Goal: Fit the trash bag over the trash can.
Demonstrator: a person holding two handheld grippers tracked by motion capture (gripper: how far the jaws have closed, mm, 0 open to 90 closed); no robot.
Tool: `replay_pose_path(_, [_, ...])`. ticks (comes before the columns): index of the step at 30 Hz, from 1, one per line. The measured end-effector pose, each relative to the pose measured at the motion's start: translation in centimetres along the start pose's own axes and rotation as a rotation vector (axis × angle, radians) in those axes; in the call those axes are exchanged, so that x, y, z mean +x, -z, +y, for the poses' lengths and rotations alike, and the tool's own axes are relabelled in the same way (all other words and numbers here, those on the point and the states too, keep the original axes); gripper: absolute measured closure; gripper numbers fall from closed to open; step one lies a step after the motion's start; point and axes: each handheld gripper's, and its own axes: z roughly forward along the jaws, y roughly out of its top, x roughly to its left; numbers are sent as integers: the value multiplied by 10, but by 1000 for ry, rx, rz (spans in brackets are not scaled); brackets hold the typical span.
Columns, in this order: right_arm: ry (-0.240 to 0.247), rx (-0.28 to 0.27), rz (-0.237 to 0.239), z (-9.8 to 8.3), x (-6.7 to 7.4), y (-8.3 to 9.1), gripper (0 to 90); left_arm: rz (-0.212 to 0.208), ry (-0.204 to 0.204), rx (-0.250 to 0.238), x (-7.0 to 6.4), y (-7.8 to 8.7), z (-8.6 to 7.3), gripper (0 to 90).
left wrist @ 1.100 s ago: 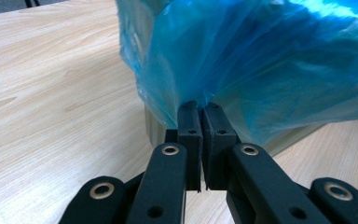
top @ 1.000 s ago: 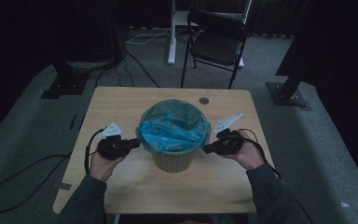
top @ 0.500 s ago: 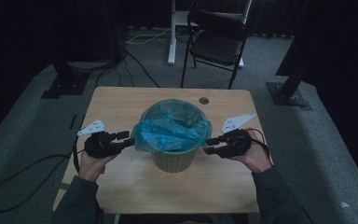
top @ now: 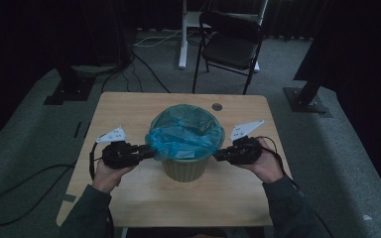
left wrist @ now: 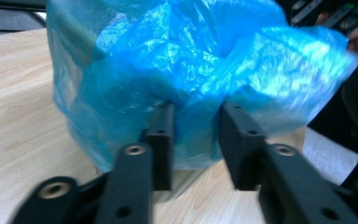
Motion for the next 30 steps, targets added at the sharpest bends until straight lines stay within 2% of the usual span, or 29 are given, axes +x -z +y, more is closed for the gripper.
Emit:
replay_pose_path(3, [10, -2, 20, 0, 1, 0, 898, -13, -7, 2, -1, -1, -1, 843])
replay_pose_path(5, [15, -1, 26, 0, 2, 0, 900, -11, -15, 8, -2, -1, -3, 885])
replay_pose_path(14, [33, 15, 63, -3, 4, -1, 900, 9, -8, 55, 2, -7, -17, 890])
replay_pose_path(18, [57, 14, 90, 0, 8, -3, 900, 4, -22, 88, 1, -14, -21, 891])
replay_pose_path(20, [62, 28, 88, 0, 8, -5, 900, 19, -33, 106, -1, -17, -22, 891])
replay_pose_path(23, [65, 63, 83, -2, 5, -8, 900, 9, -50, 120, -5, -20, -21, 891])
replay_pose_path(24, [57, 76, 74, -3, 4, -9, 900, -4, -54, 121, -7, -20, -21, 890])
replay_pose_path(27, [34, 116, 41, -7, -1, -13, 900, 0, -68, 134, -12, -23, -19, 889])
replay_pose_path(30, [1, 139, 13, -10, -8, -15, 900, 20, -48, 144, -7, -25, -22, 888])
